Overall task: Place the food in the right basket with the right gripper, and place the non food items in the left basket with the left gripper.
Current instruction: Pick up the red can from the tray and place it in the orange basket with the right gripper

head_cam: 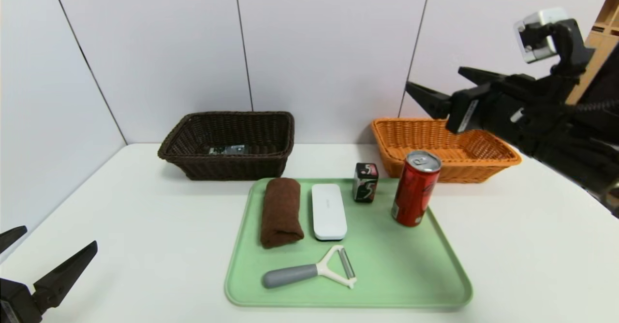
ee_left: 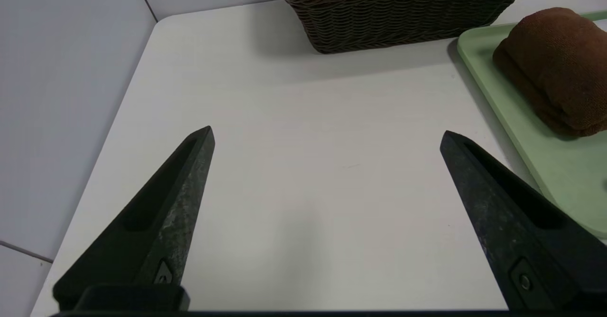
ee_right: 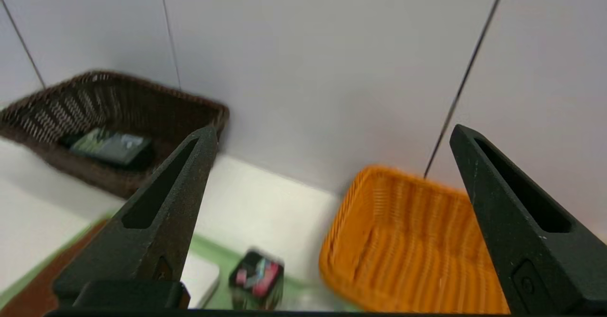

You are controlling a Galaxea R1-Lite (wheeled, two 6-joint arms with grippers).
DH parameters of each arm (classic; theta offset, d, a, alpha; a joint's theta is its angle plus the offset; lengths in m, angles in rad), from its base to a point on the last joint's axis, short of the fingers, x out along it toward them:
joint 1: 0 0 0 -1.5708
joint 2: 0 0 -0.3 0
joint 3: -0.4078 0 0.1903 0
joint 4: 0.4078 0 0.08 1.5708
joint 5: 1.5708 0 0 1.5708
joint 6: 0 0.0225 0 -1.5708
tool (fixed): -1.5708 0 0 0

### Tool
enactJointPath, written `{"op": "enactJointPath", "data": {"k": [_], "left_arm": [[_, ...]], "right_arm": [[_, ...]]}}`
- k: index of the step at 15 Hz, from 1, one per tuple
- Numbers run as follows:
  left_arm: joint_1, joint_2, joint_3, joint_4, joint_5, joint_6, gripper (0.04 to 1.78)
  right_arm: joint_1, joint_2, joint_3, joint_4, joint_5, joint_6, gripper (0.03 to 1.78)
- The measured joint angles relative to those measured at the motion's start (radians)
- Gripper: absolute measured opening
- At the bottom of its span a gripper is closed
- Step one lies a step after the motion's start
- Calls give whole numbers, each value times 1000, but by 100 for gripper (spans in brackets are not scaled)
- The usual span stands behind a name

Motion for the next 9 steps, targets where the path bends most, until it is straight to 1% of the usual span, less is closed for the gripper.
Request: {"op": "enactJointPath", "data": {"k": [3, 6, 7, 9], "left_arm": [[0, 1, 6, 0, -1, 0, 169], [0, 1, 12, 0, -1, 0, 169], [-1, 1, 12, 0, -2, 0, 169], [-2, 0, 10, -2, -19, -2, 169]], "right_arm": [[-2, -88, 194, -32, 0, 48, 169], [-2, -128, 371, -136, 0, 93, 169], [-2, -133, 419, -167, 0, 112, 169], [0, -128, 471, -185, 1, 150, 169]]}}
